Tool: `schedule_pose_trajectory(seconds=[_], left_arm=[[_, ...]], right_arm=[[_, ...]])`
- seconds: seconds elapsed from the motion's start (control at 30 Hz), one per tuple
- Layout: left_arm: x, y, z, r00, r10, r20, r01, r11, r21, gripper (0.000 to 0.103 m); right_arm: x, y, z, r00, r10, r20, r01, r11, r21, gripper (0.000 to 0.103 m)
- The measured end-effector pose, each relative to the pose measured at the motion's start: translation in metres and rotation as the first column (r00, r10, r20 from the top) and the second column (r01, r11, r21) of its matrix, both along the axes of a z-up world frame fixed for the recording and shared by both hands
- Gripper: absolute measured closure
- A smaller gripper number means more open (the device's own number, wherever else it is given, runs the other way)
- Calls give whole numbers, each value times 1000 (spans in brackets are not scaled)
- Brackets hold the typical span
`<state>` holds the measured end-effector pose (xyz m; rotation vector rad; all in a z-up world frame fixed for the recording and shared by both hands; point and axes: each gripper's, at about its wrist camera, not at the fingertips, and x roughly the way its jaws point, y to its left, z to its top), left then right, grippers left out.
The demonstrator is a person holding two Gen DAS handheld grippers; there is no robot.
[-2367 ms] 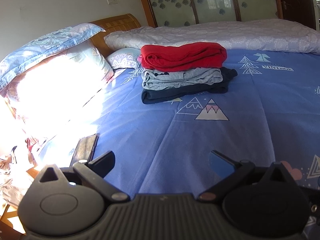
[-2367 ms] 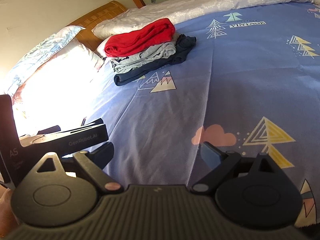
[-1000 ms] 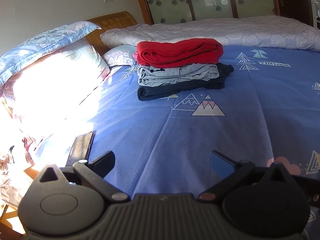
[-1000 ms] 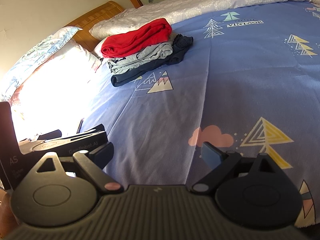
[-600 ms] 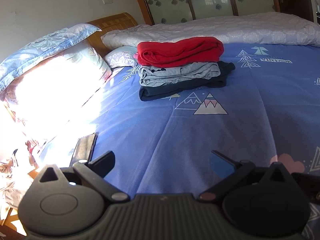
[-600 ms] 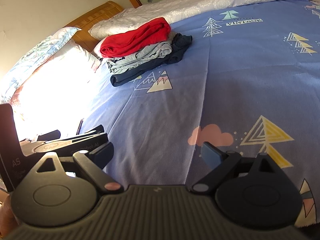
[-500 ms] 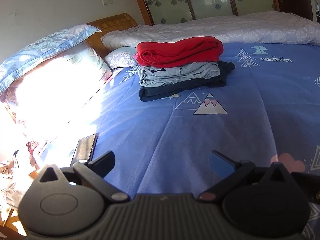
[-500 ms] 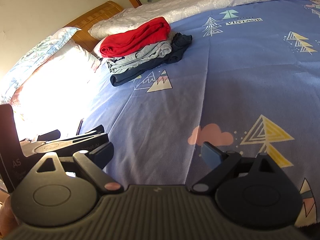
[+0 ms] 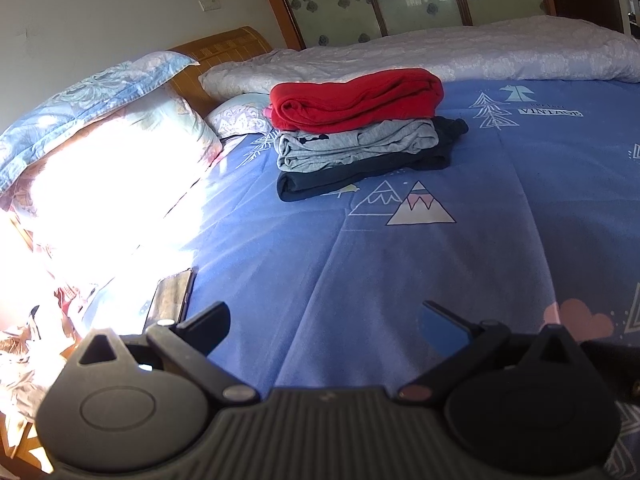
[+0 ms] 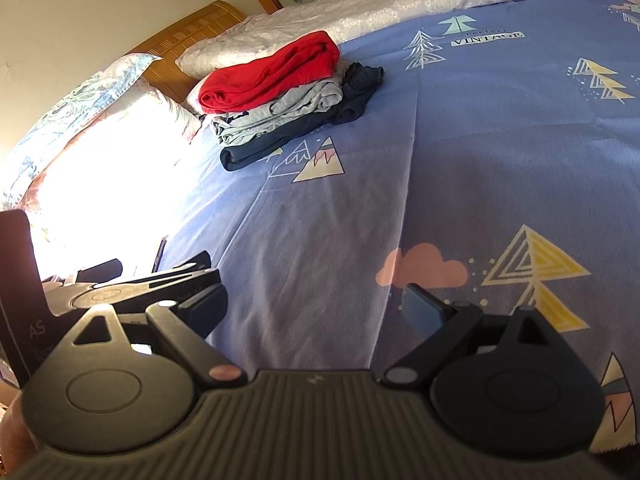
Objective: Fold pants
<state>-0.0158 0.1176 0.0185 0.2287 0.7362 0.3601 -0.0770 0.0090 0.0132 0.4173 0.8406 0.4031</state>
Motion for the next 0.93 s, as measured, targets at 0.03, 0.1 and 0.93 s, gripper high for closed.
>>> schedule_pose_trajectory(seconds=[0.03,0.1,0.93], left_arm=[[0,0,0,1000,-1,0,1,1000,2,0],[0,0,-1,1000,-2,-2,2,1000,4,0],[1,1,-2,1000,-26,-3,26,1000,-8,0]], right_arm=[[0,0,0,1000,0,-1,0,1000,0,7],[0,0,-1,1000,1,-5,-1,1000,2,7],[2,0,-6,1000,4,-28,-3,1000,12,7]])
